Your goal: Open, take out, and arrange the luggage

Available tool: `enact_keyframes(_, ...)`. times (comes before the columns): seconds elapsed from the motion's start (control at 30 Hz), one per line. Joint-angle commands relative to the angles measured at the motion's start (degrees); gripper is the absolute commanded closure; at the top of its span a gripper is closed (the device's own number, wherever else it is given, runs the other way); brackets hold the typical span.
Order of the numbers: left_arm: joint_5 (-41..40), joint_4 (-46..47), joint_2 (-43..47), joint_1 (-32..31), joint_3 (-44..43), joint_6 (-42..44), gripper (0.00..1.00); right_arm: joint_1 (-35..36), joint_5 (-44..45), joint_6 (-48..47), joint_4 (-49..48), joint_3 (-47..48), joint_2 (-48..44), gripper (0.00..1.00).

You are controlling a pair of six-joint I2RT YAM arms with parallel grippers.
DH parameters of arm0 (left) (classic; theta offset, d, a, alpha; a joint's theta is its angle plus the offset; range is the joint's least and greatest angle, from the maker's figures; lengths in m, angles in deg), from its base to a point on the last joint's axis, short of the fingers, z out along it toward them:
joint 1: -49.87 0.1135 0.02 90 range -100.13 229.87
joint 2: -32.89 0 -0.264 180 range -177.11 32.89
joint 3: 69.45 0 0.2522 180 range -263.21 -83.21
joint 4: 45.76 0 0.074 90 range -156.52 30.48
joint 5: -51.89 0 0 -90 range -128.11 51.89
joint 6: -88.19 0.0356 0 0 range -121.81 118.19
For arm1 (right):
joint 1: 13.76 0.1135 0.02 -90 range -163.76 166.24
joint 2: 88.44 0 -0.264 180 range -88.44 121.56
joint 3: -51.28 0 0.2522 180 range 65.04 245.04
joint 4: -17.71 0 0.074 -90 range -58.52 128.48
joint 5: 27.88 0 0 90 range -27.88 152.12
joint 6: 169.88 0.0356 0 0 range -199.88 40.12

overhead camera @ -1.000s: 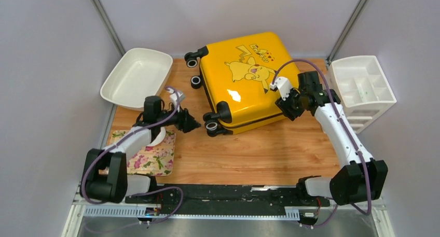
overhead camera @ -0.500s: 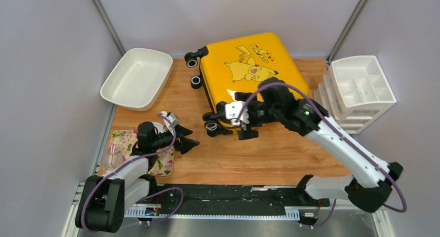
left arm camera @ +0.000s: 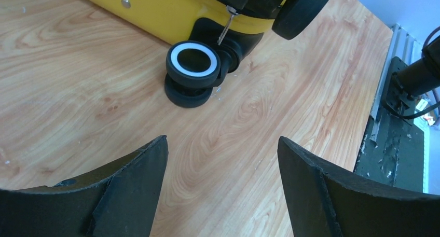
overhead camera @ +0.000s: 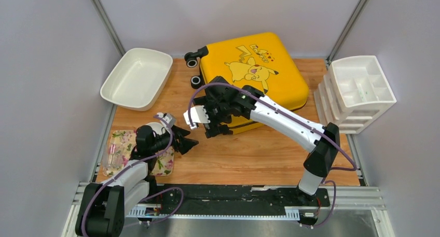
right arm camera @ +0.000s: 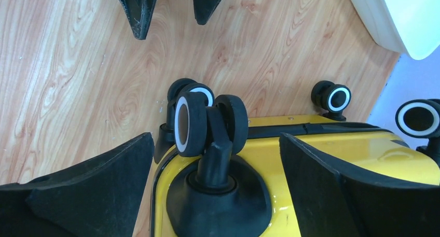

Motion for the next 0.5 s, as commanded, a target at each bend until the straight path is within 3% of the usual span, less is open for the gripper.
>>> enact_keyframes(0.0,-2.5,2.9,0.8,0.2,1.2,-2.7,0.14,0.1,-1.4,-2.7,5.7,7.2,4.8,0.02)
enact_keyframes(0.13,-5.4,2.6,0.8,0.3,1.2,-2.7,0.13,0.1,0.0,-3.3,8.1,8.0,7.9,0.02)
enact_keyframes(0.37,0.2,19.4,-5.3,0.4,5.3,-5.5,0.13,0.2,5.2,-4.1,9.3,8.7,11.5,0.08)
enact_keyframes(0.47,6.3,28.7,-8.6,0.3,7.4,0.0,0.16,0.2,7.5,-3.9,11.3,10.2,12.7,0.24)
